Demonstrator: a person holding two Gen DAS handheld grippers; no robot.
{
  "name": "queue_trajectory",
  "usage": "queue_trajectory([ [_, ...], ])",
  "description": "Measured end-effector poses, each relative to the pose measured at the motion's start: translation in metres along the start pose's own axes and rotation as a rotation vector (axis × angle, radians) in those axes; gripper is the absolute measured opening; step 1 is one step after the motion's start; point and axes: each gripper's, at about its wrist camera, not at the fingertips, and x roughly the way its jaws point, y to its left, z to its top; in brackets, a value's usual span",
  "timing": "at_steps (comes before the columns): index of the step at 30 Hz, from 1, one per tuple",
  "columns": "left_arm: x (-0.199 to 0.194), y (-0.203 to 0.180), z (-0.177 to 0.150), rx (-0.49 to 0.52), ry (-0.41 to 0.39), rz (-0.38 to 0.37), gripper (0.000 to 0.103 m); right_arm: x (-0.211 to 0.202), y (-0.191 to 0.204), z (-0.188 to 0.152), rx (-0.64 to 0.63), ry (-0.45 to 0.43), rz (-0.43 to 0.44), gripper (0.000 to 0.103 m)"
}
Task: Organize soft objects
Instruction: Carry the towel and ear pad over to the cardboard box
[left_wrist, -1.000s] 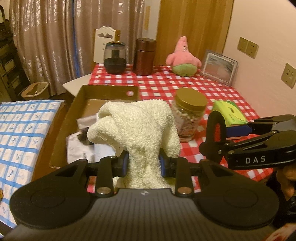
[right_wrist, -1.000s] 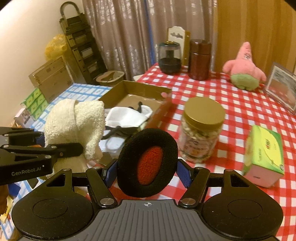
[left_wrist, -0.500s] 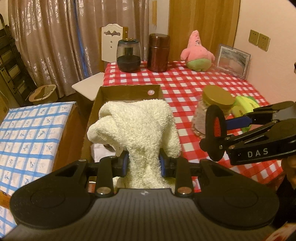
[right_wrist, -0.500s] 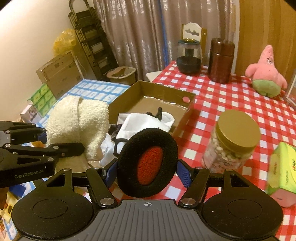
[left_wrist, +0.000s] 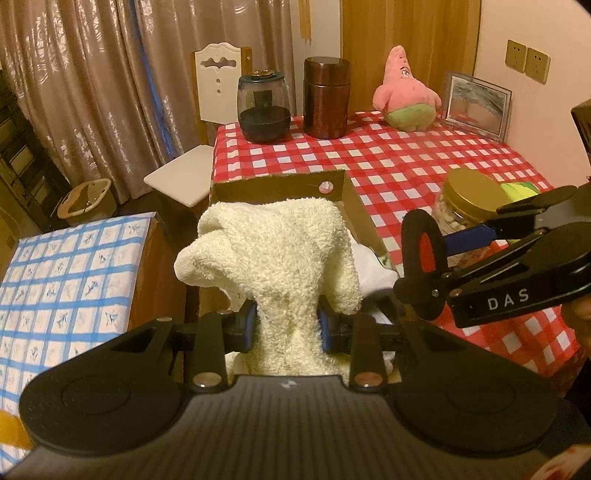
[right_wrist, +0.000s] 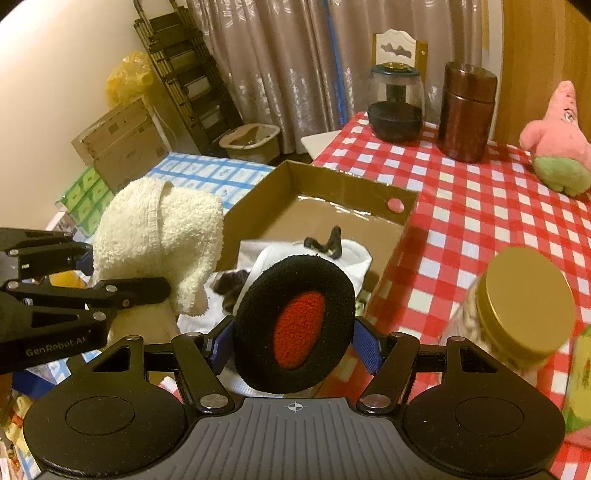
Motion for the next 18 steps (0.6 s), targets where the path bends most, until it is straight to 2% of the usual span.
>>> queue_trajectory([
  [4,0.013,0.009,0.013,0.018,0.002,-0.002,0.029,0.012,-0.008,0.013,0.007,-0.004,-0.015,0.067],
  [8,0.026,0.021,0.028,0.006,-0.003,-0.045,0.029,0.023,-0.012,0.026,-0.002,-0.013,-0.031,0.067],
  [18,0.078,0.035,0.057,0.057,0.028,-0.053,0.029,0.054,-0.033,0.056,0.014,-0.03,-0.046,0.067],
])
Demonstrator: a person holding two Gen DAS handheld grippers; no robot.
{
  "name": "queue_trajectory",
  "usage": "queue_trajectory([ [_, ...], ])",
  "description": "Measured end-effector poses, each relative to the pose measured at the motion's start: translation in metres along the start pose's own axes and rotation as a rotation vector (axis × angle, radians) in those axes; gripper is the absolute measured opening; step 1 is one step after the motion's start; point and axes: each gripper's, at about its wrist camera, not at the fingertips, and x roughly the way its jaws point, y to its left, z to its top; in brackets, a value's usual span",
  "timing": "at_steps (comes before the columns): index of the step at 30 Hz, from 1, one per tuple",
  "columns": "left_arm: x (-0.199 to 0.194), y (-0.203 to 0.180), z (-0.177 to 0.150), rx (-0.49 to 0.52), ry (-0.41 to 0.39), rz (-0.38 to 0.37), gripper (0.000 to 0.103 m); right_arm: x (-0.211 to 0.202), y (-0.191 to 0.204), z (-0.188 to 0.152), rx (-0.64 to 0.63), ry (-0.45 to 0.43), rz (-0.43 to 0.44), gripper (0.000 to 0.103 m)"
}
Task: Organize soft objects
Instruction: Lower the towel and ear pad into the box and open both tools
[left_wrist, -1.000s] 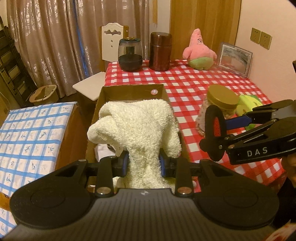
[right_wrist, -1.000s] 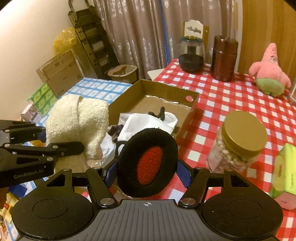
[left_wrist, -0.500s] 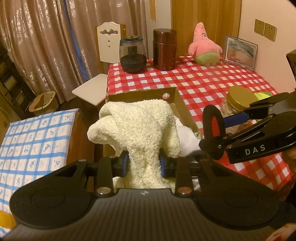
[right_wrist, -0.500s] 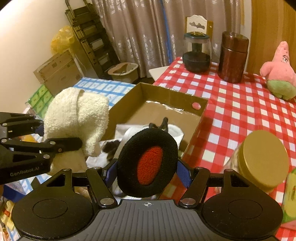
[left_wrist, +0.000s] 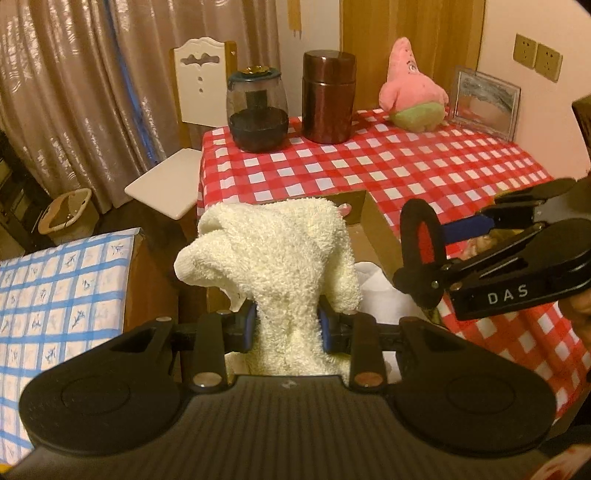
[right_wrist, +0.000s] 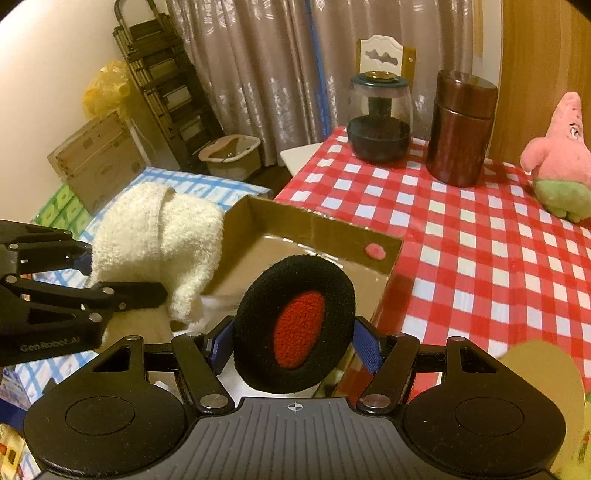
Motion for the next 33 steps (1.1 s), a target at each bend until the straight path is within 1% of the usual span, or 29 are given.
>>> queue_trajectory([
  [4,0.018,0.002,0.009,0.028,0.009,-0.005,0.03,0.013,-0.006,0.007,0.011,0.007,-0.003,0.067],
  [9,0.039,0.009,0.016,0.023,0.009,-0.019,0.034,0.026,-0.01,0.01,0.022,0.017,-0.03,0.067],
  [10,0.044,0.01,0.018,0.026,0.011,-0.018,0.038,0.028,-0.01,0.01,0.026,0.017,-0.03,0.067],
  [11,0.048,0.009,0.019,0.034,0.011,-0.015,0.039,0.03,-0.011,0.01,0.029,0.017,-0.032,0.067],
  [12,0.051,0.009,0.02,0.044,0.008,-0.012,0.043,0.031,-0.012,0.01,0.031,0.017,-0.033,0.067],
  [13,0.054,0.009,0.02,0.052,0.001,-0.004,0.053,0.033,-0.013,0.01,0.034,0.018,-0.032,0.067],
  [15,0.055,0.01,0.02,0.054,-0.02,0.014,0.06,0.035,-0.015,0.011,0.04,0.019,-0.03,0.067],
  [18,0.052,0.015,0.018,0.032,-0.035,0.014,0.06,0.035,-0.017,0.01,0.039,0.015,-0.026,0.067],
  [21,0.048,0.016,0.015,0.038,-0.038,0.017,0.06,0.036,-0.018,0.01,0.045,0.01,-0.021,0.067],
  [30,0.039,0.015,0.005,0.035,-0.014,0.029,0.06,0.039,-0.018,0.012,0.075,0.008,0.014,0.067],
  [33,0.039,0.016,0.004,0.02,-0.006,0.026,0.06,0.039,-0.019,0.014,0.09,0.001,0.027,0.067],
])
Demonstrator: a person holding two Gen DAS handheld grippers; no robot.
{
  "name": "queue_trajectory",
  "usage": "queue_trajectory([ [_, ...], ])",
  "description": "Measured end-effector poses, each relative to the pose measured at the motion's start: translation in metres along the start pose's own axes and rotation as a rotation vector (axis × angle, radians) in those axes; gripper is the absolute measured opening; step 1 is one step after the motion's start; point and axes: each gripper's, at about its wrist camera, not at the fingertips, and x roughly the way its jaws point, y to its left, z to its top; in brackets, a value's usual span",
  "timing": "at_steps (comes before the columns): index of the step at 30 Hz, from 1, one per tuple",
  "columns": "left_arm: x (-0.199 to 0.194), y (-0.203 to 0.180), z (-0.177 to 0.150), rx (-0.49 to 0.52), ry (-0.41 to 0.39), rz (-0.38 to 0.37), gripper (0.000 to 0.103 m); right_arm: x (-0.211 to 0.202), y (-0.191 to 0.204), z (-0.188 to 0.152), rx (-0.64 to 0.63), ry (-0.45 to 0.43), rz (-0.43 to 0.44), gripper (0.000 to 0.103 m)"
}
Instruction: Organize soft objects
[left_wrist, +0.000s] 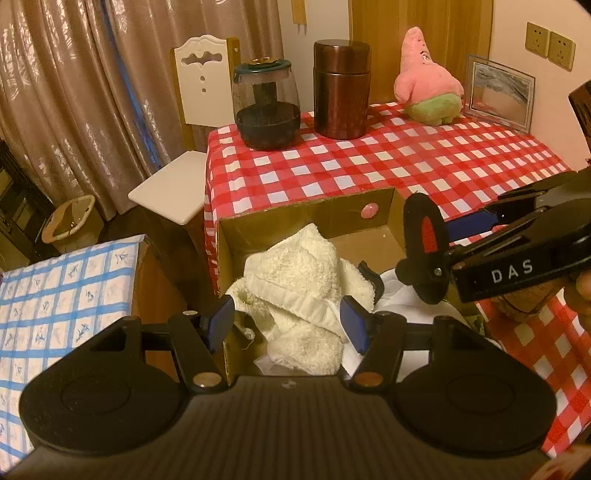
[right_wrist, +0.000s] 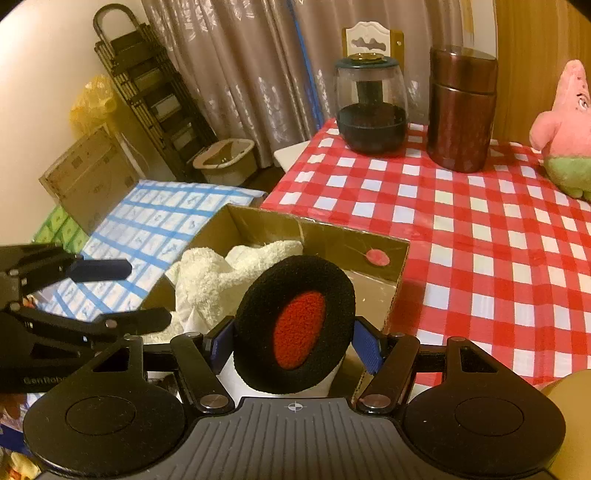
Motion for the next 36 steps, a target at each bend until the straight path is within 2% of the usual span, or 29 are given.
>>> queue_trajectory([
  [3,-0.001,-0.002,-0.002,0.008,0.003,0.007,0.06,0.0,-0.001,0.002,0.022,-0.013,0.023,0.067],
  [8,-0.003,-0.002,-0.003,0.007,0.001,0.004,0.06,-0.004,-0.004,0.005,0.058,-0.049,0.045,0.076],
  [20,-0.017,-0.01,-0.01,0.01,-0.019,0.021,0.06,-0.03,-0.002,0.01,0.042,-0.103,0.019,0.076],
  [28,-0.046,-0.017,-0.018,-0.019,-0.048,0.048,0.08,-0.062,0.002,-0.001,0.036,-0.117,-0.004,0.076],
  [36,-0.079,-0.036,-0.035,-0.033,-0.044,0.071,0.088,-0.1,0.017,-0.03,-0.004,-0.113,-0.019,0.076],
])
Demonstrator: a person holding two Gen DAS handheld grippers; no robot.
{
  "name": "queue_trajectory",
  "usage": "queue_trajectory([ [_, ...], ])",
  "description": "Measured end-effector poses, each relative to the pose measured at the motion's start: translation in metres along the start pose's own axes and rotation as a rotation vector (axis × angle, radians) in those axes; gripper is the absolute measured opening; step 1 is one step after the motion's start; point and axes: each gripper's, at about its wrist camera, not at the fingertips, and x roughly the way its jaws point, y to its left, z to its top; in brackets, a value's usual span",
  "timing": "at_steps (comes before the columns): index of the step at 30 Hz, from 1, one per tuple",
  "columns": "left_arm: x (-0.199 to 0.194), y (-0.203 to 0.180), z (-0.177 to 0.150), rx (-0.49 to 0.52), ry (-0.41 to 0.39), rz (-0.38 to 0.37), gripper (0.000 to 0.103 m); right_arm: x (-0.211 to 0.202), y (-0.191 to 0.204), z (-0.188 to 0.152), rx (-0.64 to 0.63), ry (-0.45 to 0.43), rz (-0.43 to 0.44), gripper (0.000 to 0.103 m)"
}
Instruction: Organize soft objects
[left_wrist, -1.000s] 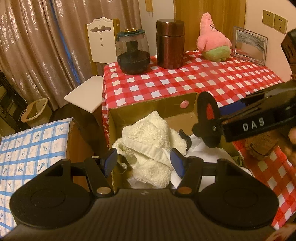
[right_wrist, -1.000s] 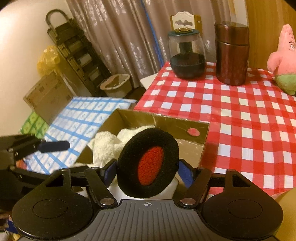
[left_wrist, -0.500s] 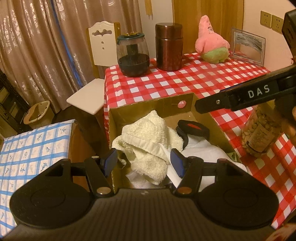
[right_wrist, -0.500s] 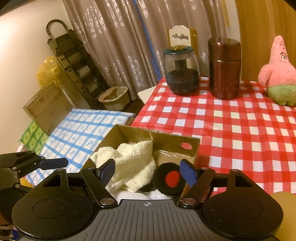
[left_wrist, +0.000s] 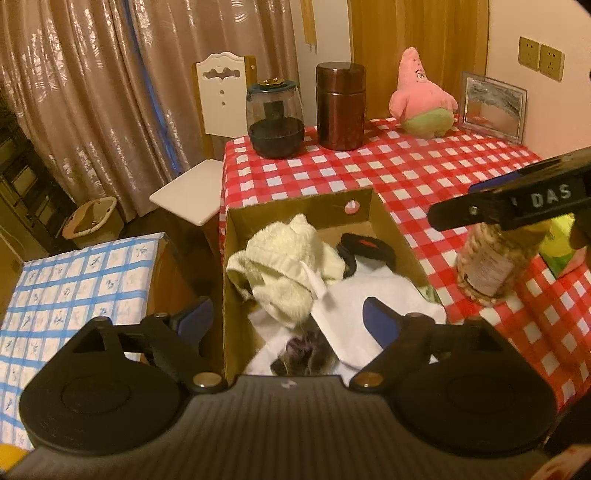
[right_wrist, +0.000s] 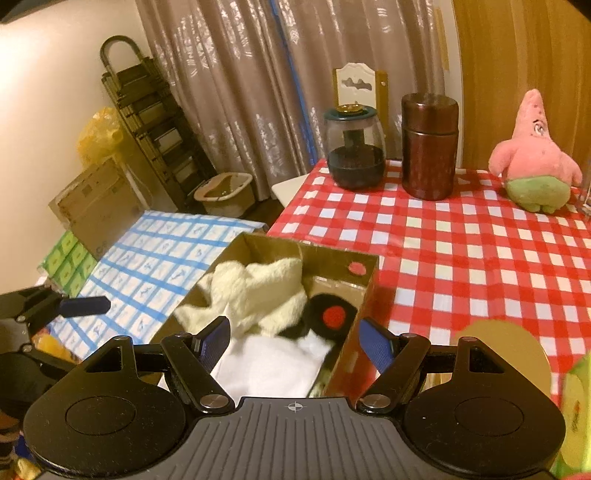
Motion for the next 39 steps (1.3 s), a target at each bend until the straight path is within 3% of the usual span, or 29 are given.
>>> queue_trajectory([
  [10,-0.042,-0.027,-0.021,-0.047,0.002,0.009,0.103,-0.052,0.011,-0.034,-0.013,-0.014,-0.034,0.076],
  [27,-0.112,-0.057,-0.069,-0.235,-0.03,0.057,0.103,-0.125,0.011,-0.108,0.028,-0.043,-0.097,0.076],
  [39,-0.127,-0.096,-0.093,-0.227,-0.023,0.012,0.103,-0.14,0.014,-0.158,0.059,-0.013,-0.125,0.076],
])
